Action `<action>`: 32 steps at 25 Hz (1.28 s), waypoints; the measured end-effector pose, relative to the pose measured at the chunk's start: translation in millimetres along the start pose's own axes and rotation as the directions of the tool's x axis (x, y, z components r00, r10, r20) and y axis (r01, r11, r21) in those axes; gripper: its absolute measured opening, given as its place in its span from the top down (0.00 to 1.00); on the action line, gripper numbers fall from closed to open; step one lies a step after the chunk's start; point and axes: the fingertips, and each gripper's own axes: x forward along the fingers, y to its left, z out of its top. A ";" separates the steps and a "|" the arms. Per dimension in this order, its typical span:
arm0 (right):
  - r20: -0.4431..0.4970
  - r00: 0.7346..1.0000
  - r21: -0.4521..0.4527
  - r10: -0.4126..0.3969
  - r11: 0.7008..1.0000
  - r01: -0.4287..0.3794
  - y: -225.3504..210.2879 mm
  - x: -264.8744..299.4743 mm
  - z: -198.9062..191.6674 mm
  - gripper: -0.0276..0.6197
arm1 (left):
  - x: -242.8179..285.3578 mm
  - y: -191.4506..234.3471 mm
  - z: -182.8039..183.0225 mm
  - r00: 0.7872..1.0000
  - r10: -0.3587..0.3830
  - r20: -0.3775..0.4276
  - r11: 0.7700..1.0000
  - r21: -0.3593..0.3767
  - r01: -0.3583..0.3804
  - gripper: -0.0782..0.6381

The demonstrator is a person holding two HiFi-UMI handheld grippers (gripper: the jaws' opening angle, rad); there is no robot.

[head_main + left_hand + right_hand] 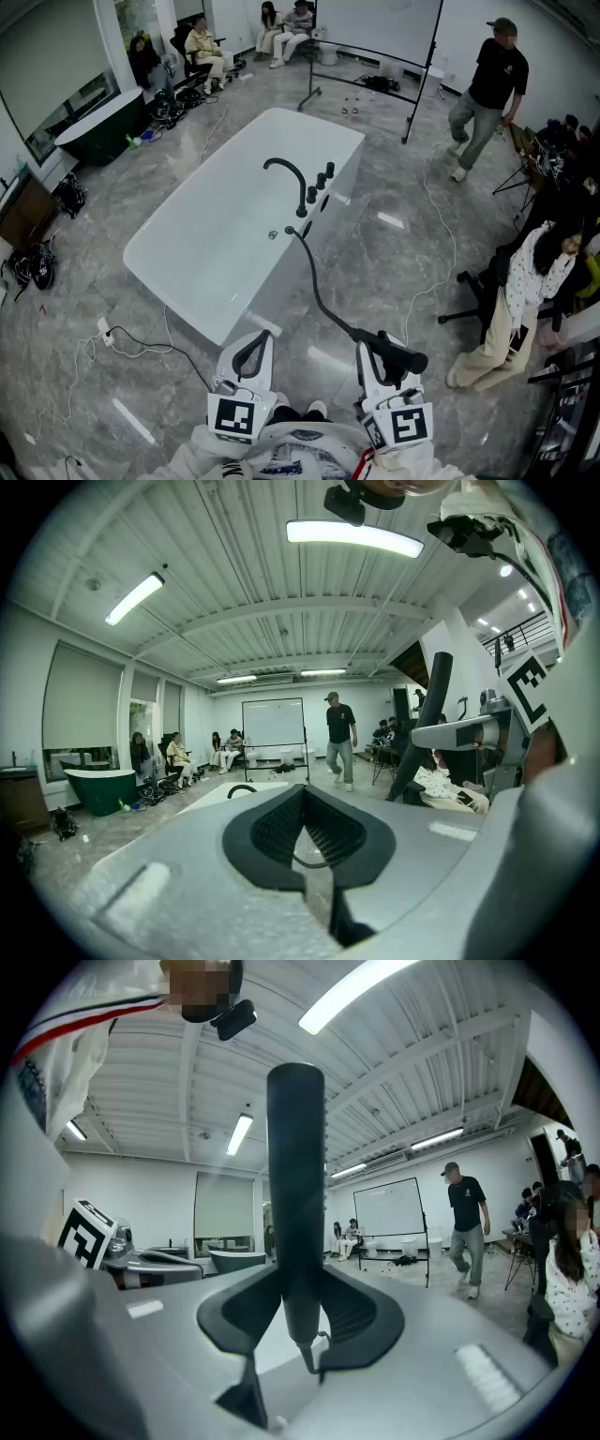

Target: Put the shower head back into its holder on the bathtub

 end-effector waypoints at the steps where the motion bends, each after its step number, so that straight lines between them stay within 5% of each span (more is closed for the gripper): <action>1: 0.000 1.000 0.001 0.000 1.000 0.000 -0.2 0.4 -0.5 0.75 | 0.4 0.6 -2.1 1.000 0.002 0.003 1.000 0.006 -0.002 0.90; 32: 0.019 0.998 0.044 0.066 0.997 -0.067 -50.4 -8.1 -1.3 0.74 | 32.0 -33.3 -6.5 0.998 0.050 -0.027 0.998 0.026 -0.049 0.90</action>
